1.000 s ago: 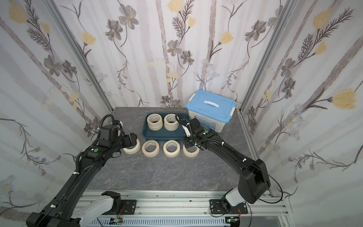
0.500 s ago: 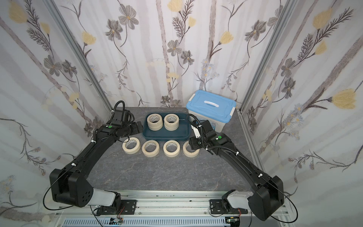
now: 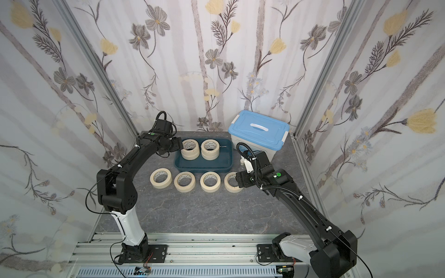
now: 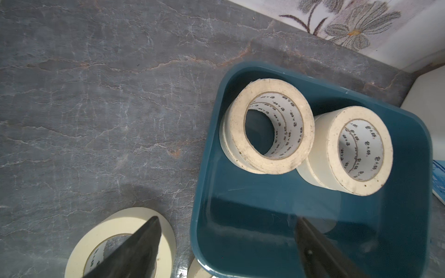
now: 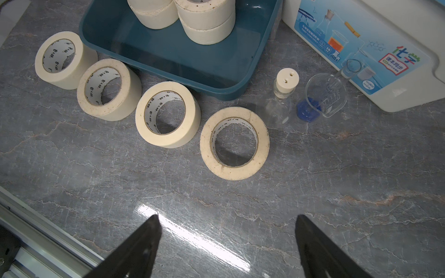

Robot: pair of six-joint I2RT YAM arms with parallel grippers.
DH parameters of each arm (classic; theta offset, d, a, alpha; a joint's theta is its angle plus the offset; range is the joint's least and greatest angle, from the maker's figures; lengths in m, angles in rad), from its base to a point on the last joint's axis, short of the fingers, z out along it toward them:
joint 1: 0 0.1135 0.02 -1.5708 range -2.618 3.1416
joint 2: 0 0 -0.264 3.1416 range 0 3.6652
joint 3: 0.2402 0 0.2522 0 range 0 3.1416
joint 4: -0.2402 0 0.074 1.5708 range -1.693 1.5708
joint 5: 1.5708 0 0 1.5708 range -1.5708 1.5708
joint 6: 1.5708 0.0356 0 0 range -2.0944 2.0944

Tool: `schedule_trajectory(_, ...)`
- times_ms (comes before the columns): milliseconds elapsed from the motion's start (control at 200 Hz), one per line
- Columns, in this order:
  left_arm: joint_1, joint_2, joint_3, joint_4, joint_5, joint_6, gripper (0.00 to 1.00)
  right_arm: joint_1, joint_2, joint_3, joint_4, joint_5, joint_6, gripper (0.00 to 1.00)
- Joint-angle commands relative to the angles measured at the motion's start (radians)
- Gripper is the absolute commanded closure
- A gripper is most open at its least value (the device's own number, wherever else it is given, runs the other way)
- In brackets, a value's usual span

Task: Take out the art tape in the storage box
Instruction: Pick up the art tape from the storage box.

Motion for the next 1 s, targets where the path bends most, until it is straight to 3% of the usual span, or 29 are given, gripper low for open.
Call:
schedule_trajectory(0,-0.012,0.081,0.099,-0.087,-0.044,-0.016,0.13,-0.004,-0.015,-0.011,-0.016,0.001,-0.010,0.07)
schedule_trajectory(145,-0.028,0.194,0.241,-0.144,-0.071,-0.016,0.13,-0.010,-0.034,-0.026,-0.020,0.009,-0.010,0.00)
schedule_trajectory(385,-0.035,0.349,0.436,-0.226,-0.111,-0.015,0.15,-0.018,-0.058,-0.051,-0.025,0.011,-0.006,0.00)
schedule_trajectory(550,-0.036,0.430,0.545,-0.271,-0.111,-0.013,0.22,-0.024,-0.070,-0.062,-0.027,0.015,-0.006,0.00)
schedule_trajectory(994,-0.036,0.521,0.607,-0.288,-0.084,-0.023,0.41,-0.030,-0.062,-0.077,-0.026,0.029,-0.009,0.00)
